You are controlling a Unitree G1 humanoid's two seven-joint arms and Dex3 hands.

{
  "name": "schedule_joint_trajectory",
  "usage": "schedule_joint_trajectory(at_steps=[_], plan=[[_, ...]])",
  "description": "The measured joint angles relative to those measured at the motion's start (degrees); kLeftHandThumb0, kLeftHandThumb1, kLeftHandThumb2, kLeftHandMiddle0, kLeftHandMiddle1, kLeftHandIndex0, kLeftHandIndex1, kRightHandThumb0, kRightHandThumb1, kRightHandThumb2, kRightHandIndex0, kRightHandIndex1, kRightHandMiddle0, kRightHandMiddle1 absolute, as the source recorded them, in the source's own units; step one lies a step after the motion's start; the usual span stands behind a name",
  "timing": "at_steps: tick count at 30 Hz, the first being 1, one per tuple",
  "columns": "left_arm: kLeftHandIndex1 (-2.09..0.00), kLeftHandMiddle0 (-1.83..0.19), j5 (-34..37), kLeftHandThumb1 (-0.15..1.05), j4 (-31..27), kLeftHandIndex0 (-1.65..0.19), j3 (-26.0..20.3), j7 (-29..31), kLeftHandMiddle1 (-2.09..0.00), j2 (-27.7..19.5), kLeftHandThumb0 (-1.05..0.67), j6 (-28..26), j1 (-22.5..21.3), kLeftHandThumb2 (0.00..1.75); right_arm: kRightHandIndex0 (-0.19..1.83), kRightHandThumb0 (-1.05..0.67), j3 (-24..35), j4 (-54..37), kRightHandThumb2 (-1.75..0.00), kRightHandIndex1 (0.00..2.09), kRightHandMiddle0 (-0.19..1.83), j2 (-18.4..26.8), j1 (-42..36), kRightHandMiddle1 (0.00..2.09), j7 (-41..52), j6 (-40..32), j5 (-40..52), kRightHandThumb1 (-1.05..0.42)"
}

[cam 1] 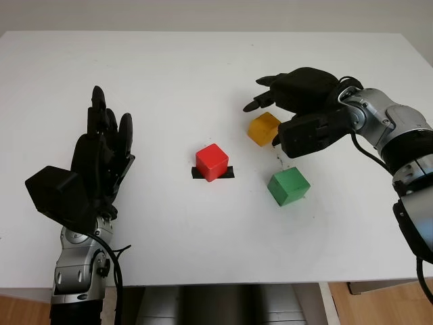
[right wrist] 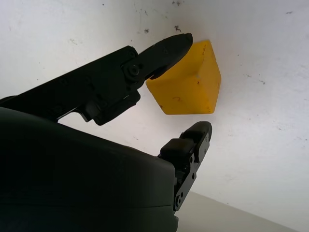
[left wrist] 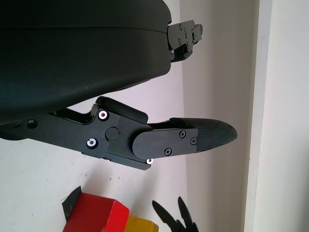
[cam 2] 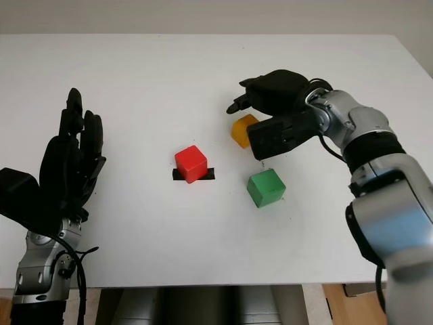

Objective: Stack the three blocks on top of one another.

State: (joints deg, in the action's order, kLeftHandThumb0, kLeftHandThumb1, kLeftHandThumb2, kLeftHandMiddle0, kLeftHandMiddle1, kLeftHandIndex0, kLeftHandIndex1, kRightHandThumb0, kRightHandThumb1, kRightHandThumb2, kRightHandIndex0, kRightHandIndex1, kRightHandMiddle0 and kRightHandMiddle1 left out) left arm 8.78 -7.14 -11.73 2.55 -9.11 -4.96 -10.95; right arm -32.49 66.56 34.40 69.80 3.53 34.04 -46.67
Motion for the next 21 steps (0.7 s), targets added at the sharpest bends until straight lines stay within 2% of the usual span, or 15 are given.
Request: schedule_joint_trajectory(at_steps=[21], plan=[[-0.05,0.19,0.0,1.05,0.0,0.18,0.0,0.3,-0.01,0.0,-0.68,-0.1,0.0,0.46,0.38,-0.39,-3.0,2.2,-0.05,0.09,0.87,-1.2,-0.1,0.22,-7.6,-0.3,-2.2,-0.84]])
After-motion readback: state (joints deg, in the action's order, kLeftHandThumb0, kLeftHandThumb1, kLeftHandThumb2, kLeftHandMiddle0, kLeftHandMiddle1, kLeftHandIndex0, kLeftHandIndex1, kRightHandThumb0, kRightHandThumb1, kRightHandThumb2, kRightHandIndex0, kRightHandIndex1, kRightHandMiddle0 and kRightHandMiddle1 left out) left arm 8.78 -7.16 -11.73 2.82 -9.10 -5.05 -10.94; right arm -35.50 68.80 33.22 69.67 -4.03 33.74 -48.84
